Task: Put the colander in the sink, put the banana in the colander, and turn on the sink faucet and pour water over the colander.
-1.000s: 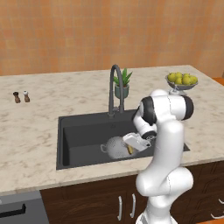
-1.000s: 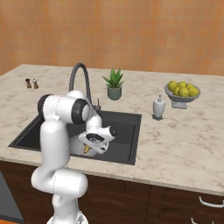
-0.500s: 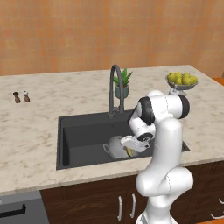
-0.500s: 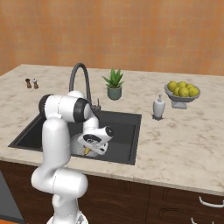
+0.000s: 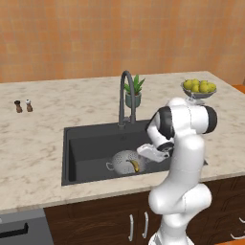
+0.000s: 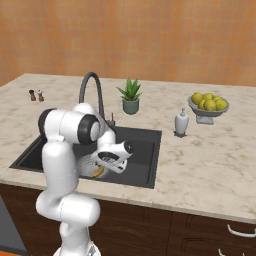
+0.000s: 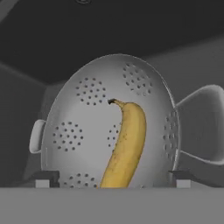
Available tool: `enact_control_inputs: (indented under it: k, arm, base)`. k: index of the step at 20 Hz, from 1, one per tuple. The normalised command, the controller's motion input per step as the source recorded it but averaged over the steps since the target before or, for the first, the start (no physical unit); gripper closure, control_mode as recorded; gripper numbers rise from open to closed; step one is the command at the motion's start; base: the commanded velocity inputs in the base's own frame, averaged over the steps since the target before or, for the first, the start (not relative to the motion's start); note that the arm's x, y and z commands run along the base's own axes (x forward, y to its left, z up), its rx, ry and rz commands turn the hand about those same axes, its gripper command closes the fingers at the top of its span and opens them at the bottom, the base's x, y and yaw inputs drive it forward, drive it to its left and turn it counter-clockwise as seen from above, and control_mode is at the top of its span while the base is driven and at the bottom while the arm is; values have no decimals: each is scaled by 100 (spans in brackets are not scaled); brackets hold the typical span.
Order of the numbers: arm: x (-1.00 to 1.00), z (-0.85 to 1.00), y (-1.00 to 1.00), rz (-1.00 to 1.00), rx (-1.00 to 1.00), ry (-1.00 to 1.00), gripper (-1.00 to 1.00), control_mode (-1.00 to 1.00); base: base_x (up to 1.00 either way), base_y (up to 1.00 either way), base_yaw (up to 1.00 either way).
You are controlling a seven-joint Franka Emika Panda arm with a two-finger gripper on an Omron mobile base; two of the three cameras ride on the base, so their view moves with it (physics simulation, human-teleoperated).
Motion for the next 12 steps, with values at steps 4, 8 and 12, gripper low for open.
enact_control_inputs:
  k: [4,8,12]
  arm:
    - [-12,63,-50,0,0,-4,-100,-100]
    - [-22,89,-57,0,0,-10,-100,-100]
    - [-30,96,-55,0,0,-12,-100,-100]
  base:
    - [0,0,0]
    - [0,0,0]
    - [0,0,0]
